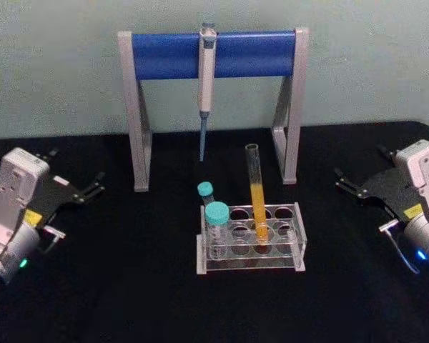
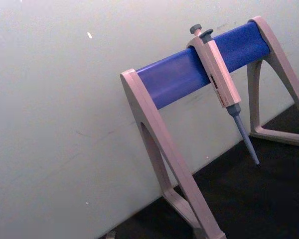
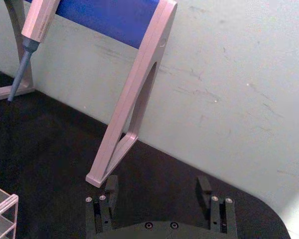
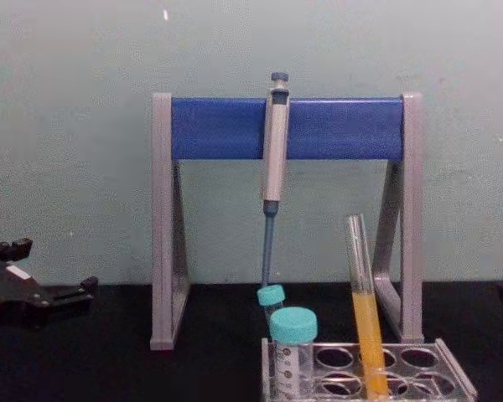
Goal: Pick up the test tube from the test tube rack, shake it, then place it back into the test tube rack.
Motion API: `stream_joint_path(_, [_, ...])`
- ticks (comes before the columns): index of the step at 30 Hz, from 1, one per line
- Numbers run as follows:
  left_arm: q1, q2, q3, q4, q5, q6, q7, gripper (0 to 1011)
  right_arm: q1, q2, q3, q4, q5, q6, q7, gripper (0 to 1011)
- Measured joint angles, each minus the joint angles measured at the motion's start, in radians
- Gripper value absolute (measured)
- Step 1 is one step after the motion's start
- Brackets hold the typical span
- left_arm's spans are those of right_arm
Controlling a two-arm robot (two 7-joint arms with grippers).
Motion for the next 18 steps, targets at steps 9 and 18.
stream_joint_path(9, [0.000, 0.000, 0.000, 0.000, 0.000, 0.000, 0.000, 1001, 0.000, 0.000, 0.000, 0.000, 0.000, 0.000, 0.000, 1000])
stream_joint_path(18, [0.000, 0.000, 0.000, 0.000, 0.000, 0.000, 0.000, 1001, 0.000, 0.000, 0.000, 0.000, 0.000, 0.000, 0.000, 1000])
